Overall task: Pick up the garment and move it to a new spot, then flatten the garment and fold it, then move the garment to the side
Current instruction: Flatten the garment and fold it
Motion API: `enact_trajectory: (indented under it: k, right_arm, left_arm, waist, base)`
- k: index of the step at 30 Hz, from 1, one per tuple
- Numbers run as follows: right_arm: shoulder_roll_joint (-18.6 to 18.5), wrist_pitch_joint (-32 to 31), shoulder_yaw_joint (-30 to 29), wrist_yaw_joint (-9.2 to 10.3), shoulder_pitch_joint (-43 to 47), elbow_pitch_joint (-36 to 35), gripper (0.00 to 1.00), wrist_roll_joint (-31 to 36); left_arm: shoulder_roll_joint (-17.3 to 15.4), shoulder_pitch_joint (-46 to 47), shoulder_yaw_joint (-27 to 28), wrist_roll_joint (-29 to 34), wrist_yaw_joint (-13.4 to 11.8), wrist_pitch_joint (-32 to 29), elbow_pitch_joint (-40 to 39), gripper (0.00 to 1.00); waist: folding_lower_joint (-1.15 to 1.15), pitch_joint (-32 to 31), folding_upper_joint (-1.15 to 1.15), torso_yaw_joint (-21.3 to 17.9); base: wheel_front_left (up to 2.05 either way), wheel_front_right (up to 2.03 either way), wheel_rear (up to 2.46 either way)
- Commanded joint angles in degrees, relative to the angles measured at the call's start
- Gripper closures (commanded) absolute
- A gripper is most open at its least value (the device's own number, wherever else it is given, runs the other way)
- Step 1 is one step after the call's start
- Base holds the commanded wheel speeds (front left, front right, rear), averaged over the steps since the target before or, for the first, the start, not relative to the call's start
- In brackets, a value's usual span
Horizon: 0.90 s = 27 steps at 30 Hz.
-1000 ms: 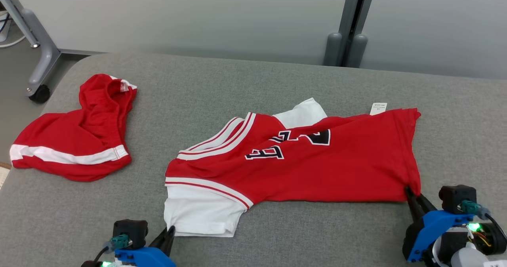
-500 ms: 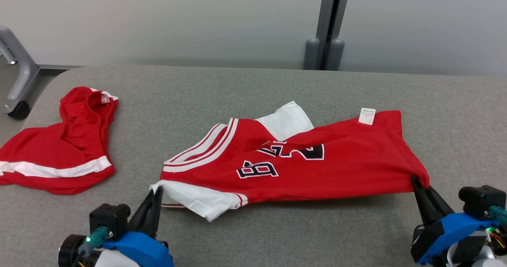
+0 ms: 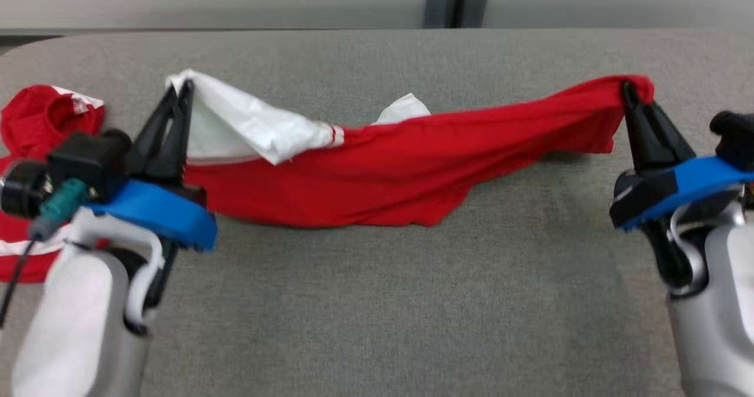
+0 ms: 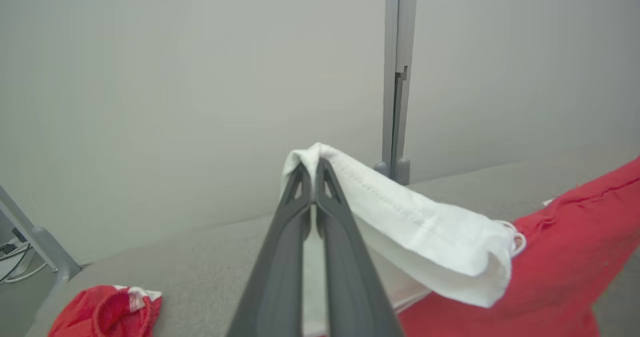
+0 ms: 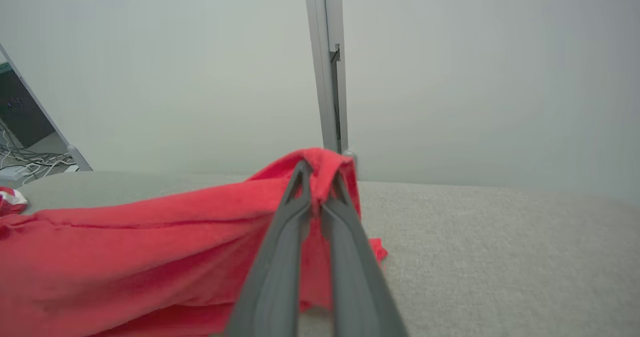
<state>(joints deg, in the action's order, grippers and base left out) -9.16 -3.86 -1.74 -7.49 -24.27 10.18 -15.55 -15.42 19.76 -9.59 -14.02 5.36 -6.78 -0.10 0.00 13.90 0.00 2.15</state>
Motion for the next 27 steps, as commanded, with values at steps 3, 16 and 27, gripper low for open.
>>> enact_trajectory:
  k: [3, 16, 27]
  right_arm:
    - [-0.6, 0.2, 0.5, -0.01, -10.1, 3.7, 1.00, -1.1]
    - [-1.7, 1.9, 5.8, -0.01, -47.8, 24.1, 1.00, -0.2]
    - [-0.9, 6.8, 3.3, -0.01, -68.9, 41.4, 1.00, 1.2]
  left_arm:
    - [-2.1, 9.6, 0.5, 0.1, 0.8, -0.4, 1.5, 1.00]
    - [-8.6, 46.1, -2.0, -0.9, 2.2, -1.7, 12.8, 1.00]
    - [-10.2, 69.4, -12.0, -3.2, 2.1, -1.3, 24.7, 1.00]
  waist:
    - [0.00, 5.2, 0.00, 0.2]
    - [0.00, 17.4, 0.00, -3.9]
    - [0.00, 17.2, 0.00, -6.2]
  base:
    - [0.00, 0.00, 0.00]
    - [0.00, 0.00, 0.00]
    - [0.00, 0.00, 0.00]
